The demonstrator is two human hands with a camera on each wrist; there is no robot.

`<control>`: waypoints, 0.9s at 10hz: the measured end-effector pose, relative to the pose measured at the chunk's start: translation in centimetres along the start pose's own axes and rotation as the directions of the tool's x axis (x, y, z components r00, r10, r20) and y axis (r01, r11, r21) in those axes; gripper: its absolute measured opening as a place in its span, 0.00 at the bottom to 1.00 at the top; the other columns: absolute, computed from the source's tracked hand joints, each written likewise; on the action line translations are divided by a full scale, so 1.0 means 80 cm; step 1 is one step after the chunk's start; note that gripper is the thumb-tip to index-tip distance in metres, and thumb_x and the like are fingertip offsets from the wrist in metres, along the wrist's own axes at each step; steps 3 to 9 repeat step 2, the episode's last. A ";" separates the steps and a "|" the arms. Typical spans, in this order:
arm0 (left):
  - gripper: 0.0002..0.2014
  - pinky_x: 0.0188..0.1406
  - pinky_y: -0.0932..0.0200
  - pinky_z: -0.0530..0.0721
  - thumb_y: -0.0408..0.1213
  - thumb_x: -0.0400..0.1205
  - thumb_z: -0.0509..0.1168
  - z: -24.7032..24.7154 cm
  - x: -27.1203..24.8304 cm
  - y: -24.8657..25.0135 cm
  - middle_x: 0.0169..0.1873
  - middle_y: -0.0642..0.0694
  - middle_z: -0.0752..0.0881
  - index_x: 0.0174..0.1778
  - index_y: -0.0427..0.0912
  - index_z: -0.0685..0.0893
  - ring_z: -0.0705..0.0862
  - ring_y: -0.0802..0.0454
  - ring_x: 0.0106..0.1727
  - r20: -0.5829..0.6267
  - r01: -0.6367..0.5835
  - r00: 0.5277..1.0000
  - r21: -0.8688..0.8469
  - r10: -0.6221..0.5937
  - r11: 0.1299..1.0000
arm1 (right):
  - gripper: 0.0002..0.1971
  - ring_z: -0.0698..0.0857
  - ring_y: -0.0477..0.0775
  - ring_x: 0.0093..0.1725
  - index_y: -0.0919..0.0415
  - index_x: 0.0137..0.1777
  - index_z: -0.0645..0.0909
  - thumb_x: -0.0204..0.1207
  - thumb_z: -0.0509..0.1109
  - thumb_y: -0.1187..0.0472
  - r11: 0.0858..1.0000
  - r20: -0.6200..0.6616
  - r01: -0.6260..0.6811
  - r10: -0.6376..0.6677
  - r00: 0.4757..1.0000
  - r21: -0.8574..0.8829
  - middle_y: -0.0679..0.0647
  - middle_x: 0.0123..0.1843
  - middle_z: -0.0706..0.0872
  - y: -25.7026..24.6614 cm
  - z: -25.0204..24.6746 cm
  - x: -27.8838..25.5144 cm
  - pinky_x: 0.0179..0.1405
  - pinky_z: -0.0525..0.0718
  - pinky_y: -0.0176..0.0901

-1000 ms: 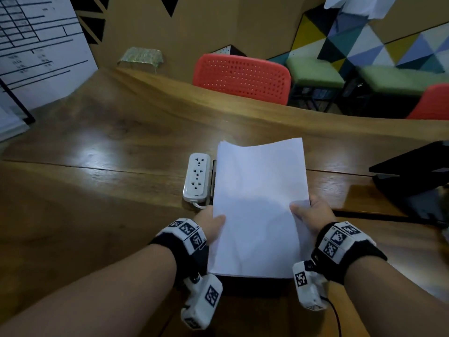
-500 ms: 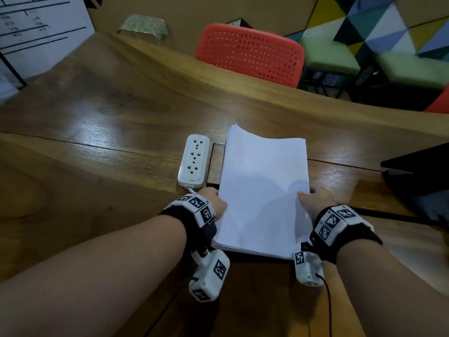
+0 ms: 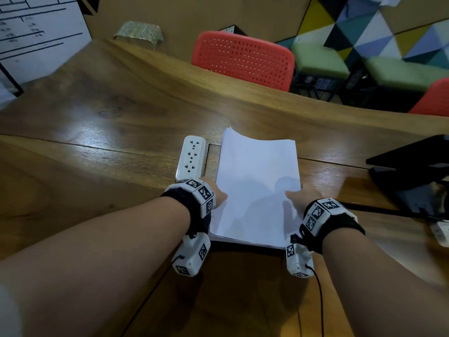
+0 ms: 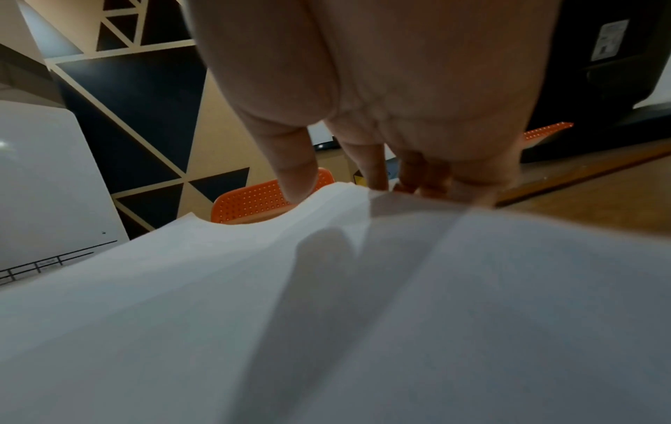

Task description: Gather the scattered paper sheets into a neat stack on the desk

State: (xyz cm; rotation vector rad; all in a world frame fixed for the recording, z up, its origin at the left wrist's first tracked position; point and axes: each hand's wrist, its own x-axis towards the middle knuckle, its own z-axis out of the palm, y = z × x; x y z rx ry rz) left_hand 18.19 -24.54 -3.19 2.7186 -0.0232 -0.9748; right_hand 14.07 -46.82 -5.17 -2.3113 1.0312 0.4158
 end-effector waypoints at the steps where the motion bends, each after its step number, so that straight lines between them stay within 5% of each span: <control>1: 0.19 0.28 0.63 0.67 0.45 0.81 0.58 -0.014 -0.014 0.001 0.25 0.47 0.71 0.25 0.40 0.67 0.69 0.54 0.25 -0.051 -0.052 0.997 0.058 0.055 0.997 | 0.28 0.82 0.63 0.52 0.61 0.69 0.72 0.70 0.66 0.50 0.999 -0.041 0.021 -0.022 0.999 -0.042 0.63 0.65 0.79 -0.003 -0.010 -0.009 0.44 0.84 0.52; 2: 0.14 0.35 0.61 0.77 0.48 0.80 0.59 -0.031 -0.046 -0.004 0.38 0.45 0.83 0.39 0.41 0.79 0.80 0.51 0.37 -0.074 -0.207 0.974 0.077 0.212 0.975 | 0.21 0.82 0.59 0.48 0.66 0.65 0.78 0.76 0.63 0.55 0.986 -0.070 0.128 -0.136 0.988 -0.110 0.62 0.58 0.83 -0.009 -0.027 -0.031 0.40 0.80 0.46; 9: 0.14 0.35 0.61 0.77 0.48 0.80 0.59 -0.031 -0.046 -0.004 0.38 0.45 0.83 0.39 0.41 0.79 0.80 0.51 0.37 -0.074 -0.207 0.974 0.077 0.212 0.975 | 0.21 0.82 0.59 0.48 0.66 0.65 0.78 0.76 0.63 0.55 0.986 -0.070 0.128 -0.136 0.988 -0.110 0.62 0.58 0.83 -0.009 -0.027 -0.031 0.40 0.80 0.46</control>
